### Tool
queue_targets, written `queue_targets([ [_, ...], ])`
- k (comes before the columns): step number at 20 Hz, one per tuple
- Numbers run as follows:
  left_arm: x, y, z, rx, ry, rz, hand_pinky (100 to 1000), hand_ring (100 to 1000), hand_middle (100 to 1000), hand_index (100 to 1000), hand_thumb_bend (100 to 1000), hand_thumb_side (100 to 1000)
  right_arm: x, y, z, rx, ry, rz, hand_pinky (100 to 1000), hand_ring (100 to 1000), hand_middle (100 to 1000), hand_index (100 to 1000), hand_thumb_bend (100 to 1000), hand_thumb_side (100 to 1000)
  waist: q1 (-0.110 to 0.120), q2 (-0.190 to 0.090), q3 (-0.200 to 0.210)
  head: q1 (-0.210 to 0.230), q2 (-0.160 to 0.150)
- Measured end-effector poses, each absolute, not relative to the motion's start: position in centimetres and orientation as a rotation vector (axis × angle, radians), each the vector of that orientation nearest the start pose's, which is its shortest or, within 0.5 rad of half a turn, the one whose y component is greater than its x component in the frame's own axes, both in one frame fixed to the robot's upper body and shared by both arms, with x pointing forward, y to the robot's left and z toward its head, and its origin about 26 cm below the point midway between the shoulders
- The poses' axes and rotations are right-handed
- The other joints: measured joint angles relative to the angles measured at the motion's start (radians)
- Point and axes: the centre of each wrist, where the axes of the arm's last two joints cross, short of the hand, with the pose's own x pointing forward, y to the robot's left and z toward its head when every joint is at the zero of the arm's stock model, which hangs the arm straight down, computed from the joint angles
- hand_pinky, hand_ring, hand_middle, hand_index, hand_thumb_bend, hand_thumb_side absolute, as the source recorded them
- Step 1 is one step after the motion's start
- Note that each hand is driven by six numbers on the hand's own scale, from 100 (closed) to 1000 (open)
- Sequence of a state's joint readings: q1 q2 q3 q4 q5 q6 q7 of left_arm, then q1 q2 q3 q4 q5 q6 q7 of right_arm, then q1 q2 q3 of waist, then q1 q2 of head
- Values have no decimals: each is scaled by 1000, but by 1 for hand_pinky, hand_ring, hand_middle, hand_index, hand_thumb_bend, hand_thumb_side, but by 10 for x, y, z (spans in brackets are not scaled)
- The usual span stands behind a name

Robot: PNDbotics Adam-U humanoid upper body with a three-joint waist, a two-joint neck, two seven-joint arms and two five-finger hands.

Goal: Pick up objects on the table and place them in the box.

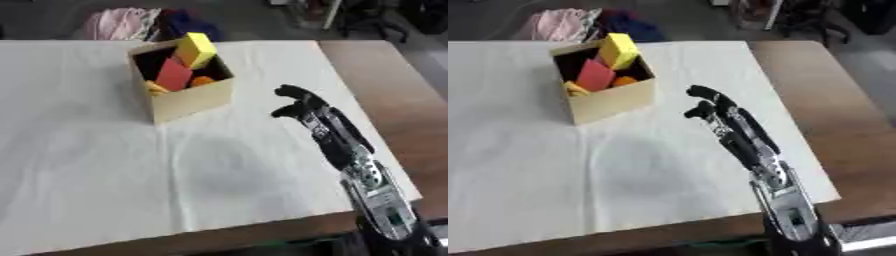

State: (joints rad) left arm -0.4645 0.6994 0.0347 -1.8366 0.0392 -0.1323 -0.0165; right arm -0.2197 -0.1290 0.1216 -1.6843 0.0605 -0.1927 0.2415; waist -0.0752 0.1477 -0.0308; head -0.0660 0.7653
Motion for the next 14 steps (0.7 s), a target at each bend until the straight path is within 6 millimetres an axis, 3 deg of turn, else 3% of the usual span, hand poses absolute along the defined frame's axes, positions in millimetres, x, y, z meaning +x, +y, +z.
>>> queue_targets([
  [7, 315, 330, 229, 357, -2313, -509, 760, 645, 655, 830, 100, 571, 321, -215, 84, 188, -2039, 470, 840, 692, 844, 898, 100, 809, 0, 0, 46, 13, 0],
  [14, 308, 327, 195, 258, -2269, -441, 758, 632, 640, 816, 100, 591, 323, -214, 90, 218, -2048, 392, 832, 676, 827, 887, 100, 791, 0, 0, 72, 11, 0],
])
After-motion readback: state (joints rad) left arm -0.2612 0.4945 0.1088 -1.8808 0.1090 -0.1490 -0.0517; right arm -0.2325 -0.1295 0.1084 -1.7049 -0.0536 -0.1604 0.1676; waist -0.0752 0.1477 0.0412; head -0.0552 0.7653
